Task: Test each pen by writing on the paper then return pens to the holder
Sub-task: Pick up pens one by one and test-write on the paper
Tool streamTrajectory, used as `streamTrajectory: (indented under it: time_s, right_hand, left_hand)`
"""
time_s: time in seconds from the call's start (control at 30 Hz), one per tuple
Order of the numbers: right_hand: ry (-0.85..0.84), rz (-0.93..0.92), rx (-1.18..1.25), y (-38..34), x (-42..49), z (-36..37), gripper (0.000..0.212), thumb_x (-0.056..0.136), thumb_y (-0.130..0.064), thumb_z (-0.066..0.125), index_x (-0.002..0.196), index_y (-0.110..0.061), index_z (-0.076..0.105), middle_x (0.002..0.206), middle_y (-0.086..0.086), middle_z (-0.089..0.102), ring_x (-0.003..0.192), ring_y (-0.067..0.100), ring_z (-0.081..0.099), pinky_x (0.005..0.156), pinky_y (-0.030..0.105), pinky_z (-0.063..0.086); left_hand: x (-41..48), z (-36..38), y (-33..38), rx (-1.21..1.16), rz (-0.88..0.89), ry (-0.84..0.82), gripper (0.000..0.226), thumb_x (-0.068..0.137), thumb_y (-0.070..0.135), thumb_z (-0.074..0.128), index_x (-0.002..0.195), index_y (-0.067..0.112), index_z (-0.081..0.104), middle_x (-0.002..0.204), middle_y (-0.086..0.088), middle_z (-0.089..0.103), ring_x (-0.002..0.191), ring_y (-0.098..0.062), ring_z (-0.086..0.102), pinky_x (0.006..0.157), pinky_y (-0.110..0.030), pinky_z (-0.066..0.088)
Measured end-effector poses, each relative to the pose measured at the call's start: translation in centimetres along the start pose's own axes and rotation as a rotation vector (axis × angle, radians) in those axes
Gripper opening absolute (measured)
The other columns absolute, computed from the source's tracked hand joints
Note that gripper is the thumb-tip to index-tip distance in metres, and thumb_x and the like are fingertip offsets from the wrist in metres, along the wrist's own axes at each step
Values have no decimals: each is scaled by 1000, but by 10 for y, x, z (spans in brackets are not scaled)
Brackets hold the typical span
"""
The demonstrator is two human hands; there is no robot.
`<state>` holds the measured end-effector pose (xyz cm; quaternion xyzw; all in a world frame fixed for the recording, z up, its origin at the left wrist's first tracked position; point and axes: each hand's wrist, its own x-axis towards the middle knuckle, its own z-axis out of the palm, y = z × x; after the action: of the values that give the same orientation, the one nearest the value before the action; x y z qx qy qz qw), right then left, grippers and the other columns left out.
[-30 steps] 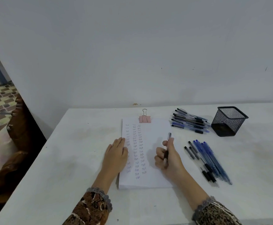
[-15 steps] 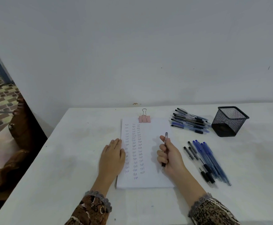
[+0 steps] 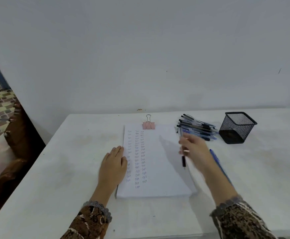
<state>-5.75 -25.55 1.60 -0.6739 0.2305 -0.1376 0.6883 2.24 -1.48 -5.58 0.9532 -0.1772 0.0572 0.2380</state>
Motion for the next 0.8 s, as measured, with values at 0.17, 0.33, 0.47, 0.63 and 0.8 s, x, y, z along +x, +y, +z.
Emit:
streamTrajectory:
  time_s: [0.17,0.33,0.47,0.63,0.8]
  right_hand:
    - [345,-65,-772,-13,19,-74,23,91,-11,56,110,-1,63,105,16,63,87,26,58,73,26,42]
    - [114,274,-1120,7,24,-109,30,90,-21,56,99,7,65,82,19,60,77,30,58,66,30,47]
    - [71,294,-1139,6,24,-114,27,91,-19,54,98,3,68,82,16,62,75,27,55,50,21,37]
    - [86,254,-1218,-3,40,-115,30,90,-22,55,100,4,66,84,16,65,68,25,58,50,24,42]
    - [35,-163,-1241,-11,74,-89,28,94,-10,47,114,-2,64,116,17,63,113,31,57,96,34,43]
  left_hand:
    - [0,2,-1,6,5,0,47,99,24,29,144,12,29,152,0,27,142,-12,19,116,-28,9]
    - [0,2,1,35,22,21,65,86,36,13,141,10,36,148,-2,35,138,-14,27,114,-29,15]
    - [2,3,0,31,4,-1,47,99,24,27,143,11,31,151,-2,30,139,-15,25,116,-30,14]
    - [2,2,1,15,-12,-3,46,99,23,29,144,13,30,151,1,28,140,-14,23,117,-30,14]
    - [2,4,-1,22,-4,-4,47,99,26,26,144,13,29,152,1,28,141,-12,21,116,-28,11]
